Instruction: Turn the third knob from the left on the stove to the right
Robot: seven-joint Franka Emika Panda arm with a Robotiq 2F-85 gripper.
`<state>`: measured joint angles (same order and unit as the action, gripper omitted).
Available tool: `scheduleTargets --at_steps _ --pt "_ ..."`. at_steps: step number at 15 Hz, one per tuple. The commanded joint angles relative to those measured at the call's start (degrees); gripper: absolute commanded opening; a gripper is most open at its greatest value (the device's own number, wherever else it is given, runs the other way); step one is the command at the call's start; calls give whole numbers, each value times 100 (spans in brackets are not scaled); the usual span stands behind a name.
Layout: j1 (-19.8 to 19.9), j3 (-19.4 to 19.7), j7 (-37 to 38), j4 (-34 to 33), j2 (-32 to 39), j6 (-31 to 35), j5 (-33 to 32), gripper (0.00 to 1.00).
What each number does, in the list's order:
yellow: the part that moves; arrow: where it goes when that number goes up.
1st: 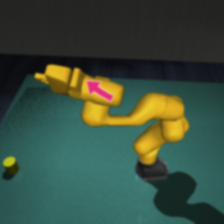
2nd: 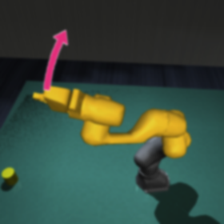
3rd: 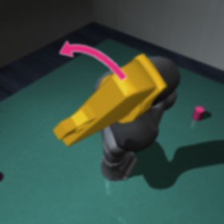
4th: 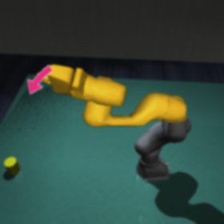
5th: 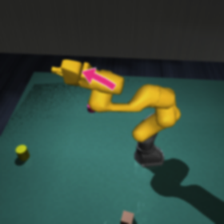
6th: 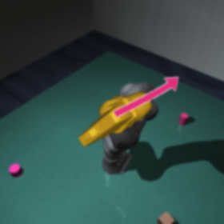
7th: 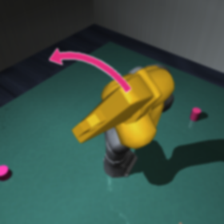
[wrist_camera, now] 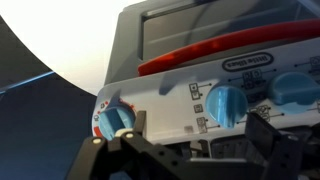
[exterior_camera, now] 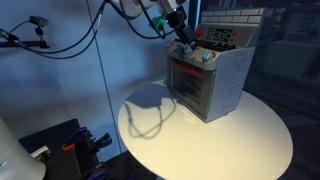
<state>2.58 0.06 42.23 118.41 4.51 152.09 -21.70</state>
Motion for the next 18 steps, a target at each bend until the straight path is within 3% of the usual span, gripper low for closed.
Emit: scheduleTargets --at_steps 1,15,18 --pt "-141 161 -194 -323 214 -66 66 100" --pt "-283 310 -559 -478 415 -97 273 100" --pt "-284 328 -545 -490 419 -115 281 80"
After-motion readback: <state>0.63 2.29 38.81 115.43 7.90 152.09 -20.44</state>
